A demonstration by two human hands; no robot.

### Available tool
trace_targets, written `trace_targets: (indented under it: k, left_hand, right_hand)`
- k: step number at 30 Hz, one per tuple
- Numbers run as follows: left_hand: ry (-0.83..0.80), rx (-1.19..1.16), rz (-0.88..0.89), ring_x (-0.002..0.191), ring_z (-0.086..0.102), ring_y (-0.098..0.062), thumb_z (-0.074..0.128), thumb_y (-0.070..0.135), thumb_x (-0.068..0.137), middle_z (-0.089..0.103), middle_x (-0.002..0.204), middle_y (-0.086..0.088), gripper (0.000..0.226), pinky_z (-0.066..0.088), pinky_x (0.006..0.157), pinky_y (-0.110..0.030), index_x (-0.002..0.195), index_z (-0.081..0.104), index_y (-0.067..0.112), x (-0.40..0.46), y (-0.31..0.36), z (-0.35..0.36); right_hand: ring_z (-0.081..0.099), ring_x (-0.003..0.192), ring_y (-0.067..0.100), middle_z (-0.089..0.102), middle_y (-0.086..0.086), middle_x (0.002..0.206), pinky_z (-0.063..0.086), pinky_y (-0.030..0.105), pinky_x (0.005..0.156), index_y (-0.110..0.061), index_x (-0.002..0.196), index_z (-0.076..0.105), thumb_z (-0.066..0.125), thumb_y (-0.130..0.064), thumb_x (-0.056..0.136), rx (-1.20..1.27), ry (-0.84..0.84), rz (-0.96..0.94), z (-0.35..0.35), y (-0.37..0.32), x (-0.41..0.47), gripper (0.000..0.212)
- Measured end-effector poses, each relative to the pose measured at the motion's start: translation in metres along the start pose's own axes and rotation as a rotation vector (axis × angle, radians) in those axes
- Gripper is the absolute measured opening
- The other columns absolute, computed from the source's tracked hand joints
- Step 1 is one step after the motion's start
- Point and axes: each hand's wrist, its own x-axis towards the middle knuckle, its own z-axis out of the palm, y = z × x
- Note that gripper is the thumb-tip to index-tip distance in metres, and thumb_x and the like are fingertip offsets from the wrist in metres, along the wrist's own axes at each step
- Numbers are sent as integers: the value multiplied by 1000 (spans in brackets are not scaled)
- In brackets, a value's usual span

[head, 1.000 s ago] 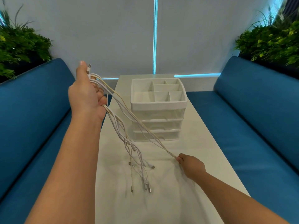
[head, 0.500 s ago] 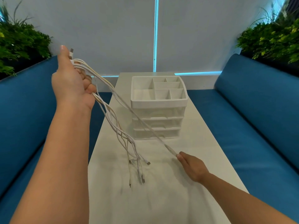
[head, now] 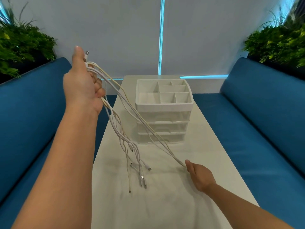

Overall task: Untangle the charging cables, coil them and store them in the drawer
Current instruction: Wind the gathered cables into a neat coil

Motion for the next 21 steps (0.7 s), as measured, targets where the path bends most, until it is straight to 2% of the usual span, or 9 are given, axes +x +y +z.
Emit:
trace_targets:
  k: [4, 6, 8, 10, 12, 14, 16, 18, 21]
  left_hand:
    - [-35, 95, -3, 41, 21, -9, 55, 51, 96, 29, 46, 8, 42, 18, 40, -23, 65, 47, 23, -4, -3, 2]
    - [-72, 219, 16, 41, 22, -10, 55, 51, 95, 30, 47, 7, 42, 18, 40, -23, 65, 47, 22, -4, -6, 3]
    - [-119, 369, 50, 44, 24, -12, 54, 55, 93, 31, 53, 3, 44, 20, 45, -25, 67, 44, 22, -3, -14, 5]
    - [-167, 485, 74, 48, 25, -14, 54, 58, 91, 31, 57, 1, 44, 21, 49, -30, 70, 48, 20, -3, -24, 8]
    - [-201, 569, 86, 49, 25, -14, 54, 56, 92, 30, 56, 2, 46, 23, 52, -32, 68, 49, 18, -6, -33, 12]
    - [-236, 662, 109, 49, 29, -15, 50, 55, 96, 32, 50, 5, 55, 24, 52, -31, 58, 38, 17, -11, -42, 18]
    - [-264, 743, 133, 49, 36, -13, 44, 52, 100, 39, 48, 8, 58, 28, 50, -30, 54, 39, 18, -17, -48, 23]
    - [-307, 789, 131, 56, 48, -10, 38, 50, 103, 52, 58, 8, 54, 32, 51, -27, 59, 52, 22, -20, -52, 27]
    - [-364, 824, 134, 67, 55, -9, 29, 49, 105, 61, 72, 8, 50, 37, 56, -27, 72, 60, 29, -16, -56, 27]
  right_hand:
    - [55, 84, 15, 63, -8, 89, 39, 28, 75, -26, 93, 63, 18, -52, 102, -22, -90, -5, 6, 3, 6, 53]
    - [58, 91, 22, 62, -4, 89, 41, 30, 74, -28, 84, 60, 30, -49, 102, -53, -119, -42, 9, 1, 14, 41]
    - [55, 109, 25, 60, -1, 109, 43, 33, 87, -31, 102, 63, 44, -41, 100, -75, -73, -69, 1, -18, 23, 21]
    - [51, 120, 21, 53, -1, 132, 42, 31, 97, -27, 131, 53, 54, -33, 97, 100, 40, -140, -22, -57, 31, 34]
    - [54, 116, 15, 52, -5, 136, 43, 27, 93, -24, 138, 46, 58, -26, 95, 386, 139, -282, -64, -113, 28, 44]
    - [53, 116, 9, 52, -9, 135, 45, 23, 95, -24, 140, 41, 60, -20, 93, 518, 159, -510, -110, -171, 17, 50]
    - [49, 120, 4, 46, -8, 140, 40, 13, 97, -23, 144, 34, 64, -17, 89, 468, 116, -689, -142, -215, 8, 62]
    - [47, 117, 4, 43, -4, 144, 35, 4, 87, -19, 147, 28, 67, -17, 86, 262, 76, -760, -161, -246, 6, 73]
    - [54, 103, 10, 52, 4, 134, 44, 10, 80, -12, 148, 27, 67, -14, 86, 61, 3, -738, -169, -267, 5, 73]
